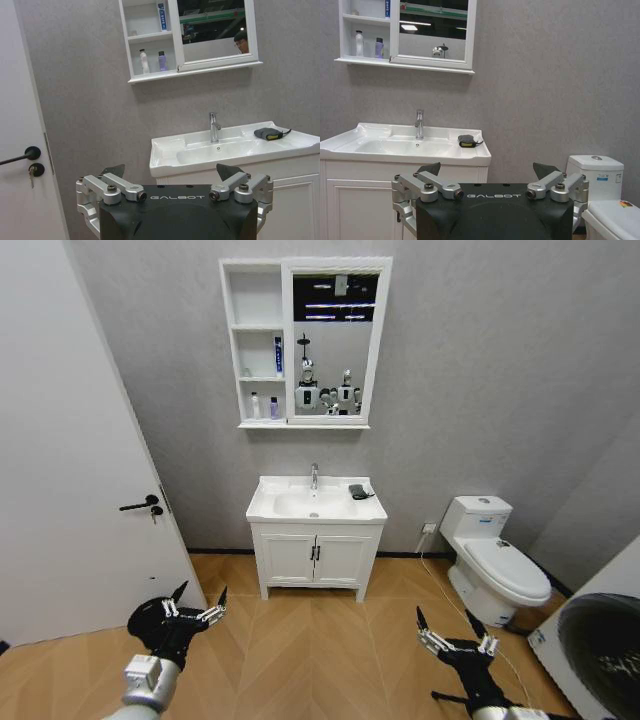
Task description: Move facial cleanser and shampoo from washbasin to cabinet, then wipe washbasin with towel.
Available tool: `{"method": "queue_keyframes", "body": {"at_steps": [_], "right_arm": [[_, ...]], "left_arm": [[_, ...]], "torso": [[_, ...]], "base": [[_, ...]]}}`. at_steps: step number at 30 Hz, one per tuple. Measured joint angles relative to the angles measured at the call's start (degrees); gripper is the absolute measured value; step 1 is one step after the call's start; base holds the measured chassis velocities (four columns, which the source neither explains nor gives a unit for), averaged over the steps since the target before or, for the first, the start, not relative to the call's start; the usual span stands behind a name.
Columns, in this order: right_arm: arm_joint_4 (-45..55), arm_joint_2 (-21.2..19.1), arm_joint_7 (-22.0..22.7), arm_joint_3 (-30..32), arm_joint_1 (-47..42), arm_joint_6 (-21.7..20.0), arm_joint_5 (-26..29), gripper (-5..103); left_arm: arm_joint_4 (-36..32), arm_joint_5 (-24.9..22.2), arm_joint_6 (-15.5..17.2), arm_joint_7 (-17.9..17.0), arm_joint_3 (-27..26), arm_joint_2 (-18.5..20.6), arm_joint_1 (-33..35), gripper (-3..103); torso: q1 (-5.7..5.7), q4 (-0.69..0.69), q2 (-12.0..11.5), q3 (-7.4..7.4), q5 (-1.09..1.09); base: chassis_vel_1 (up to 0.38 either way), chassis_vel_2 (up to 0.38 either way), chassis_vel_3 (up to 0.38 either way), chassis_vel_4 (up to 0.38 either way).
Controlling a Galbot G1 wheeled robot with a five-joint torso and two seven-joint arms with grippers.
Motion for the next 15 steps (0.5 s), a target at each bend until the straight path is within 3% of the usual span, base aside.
{"method": "queue_keyframes", "body": {"at_steps": [15], "right_arm": [[0.0, 0.0, 0.0, 0.0, -0.02, 0.0, 0.0, 100]], "left_arm": [[0.0, 0.0, 0.0, 0.0, 0.0, 0.0, 0.01, 100]], "torso": [[-0.07, -0.01, 0.04, -0.02, 0.0]], "base": [[0.089, -0.079, -0.073, 0.073]]}}
